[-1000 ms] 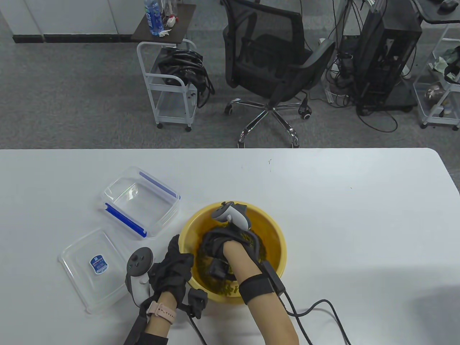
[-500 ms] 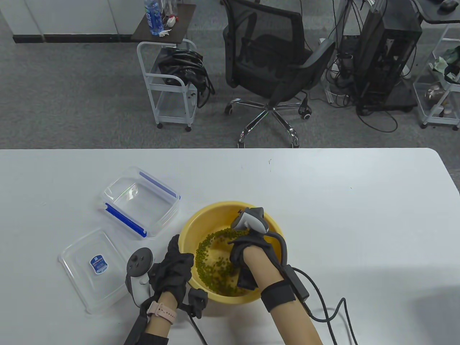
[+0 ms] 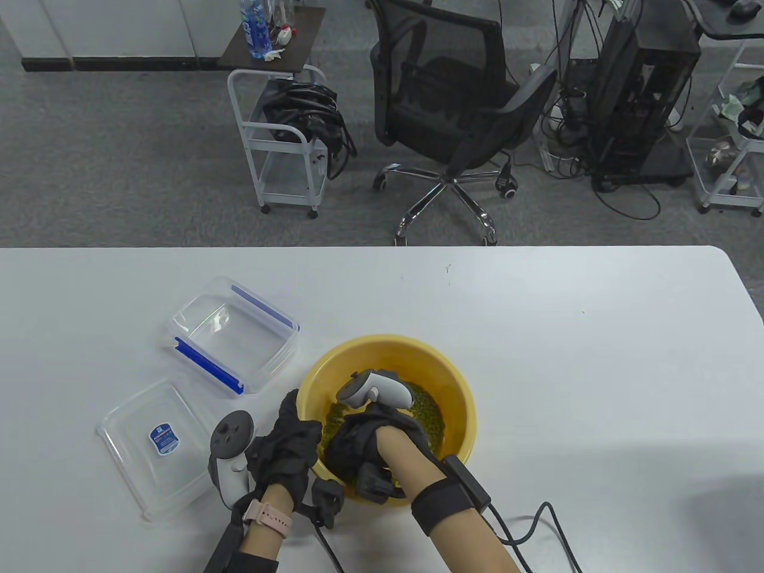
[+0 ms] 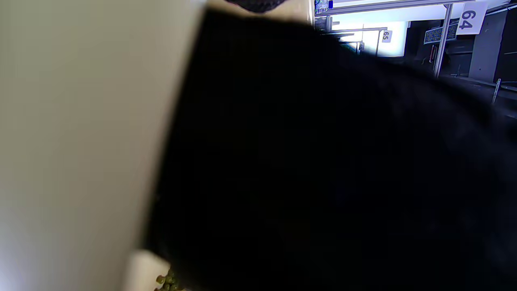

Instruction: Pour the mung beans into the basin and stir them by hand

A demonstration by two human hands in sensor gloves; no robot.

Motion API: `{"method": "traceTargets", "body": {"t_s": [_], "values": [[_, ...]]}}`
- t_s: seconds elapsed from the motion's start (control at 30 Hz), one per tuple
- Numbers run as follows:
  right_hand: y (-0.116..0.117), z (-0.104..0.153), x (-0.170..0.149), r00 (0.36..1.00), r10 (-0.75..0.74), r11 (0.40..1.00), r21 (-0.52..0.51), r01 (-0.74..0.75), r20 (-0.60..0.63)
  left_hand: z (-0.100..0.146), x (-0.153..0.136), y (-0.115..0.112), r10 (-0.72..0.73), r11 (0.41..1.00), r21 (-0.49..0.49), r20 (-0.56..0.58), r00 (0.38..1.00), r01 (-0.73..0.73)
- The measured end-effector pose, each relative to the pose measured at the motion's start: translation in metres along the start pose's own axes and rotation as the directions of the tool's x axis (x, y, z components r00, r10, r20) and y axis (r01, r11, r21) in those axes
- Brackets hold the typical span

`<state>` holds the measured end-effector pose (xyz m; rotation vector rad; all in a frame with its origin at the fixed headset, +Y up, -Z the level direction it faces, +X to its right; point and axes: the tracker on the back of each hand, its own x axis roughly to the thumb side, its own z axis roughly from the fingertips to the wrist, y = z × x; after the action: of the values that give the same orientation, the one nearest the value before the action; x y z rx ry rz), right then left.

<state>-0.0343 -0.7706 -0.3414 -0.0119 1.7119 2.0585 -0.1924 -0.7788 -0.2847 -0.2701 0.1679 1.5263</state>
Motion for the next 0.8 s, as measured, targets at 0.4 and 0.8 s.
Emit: {"method": "traceTargets", "body": {"t_s": [0.4,0.8], "values": [[-0.054,-0.002,-0.010,0.980,-0.102,0.875,-0.485,0.005,-0.174,-0.001,0.000,0.000,0.001,1.000,-0.004,0.001,1.000,-0.001],[-0.059,0.025,-0.059,0.954,-0.128,0.912,-0.411,0.006,-0.271,0.000,0.000,0.000,0.009,1.000,0.004,0.002,1.000,-0.009]]}}
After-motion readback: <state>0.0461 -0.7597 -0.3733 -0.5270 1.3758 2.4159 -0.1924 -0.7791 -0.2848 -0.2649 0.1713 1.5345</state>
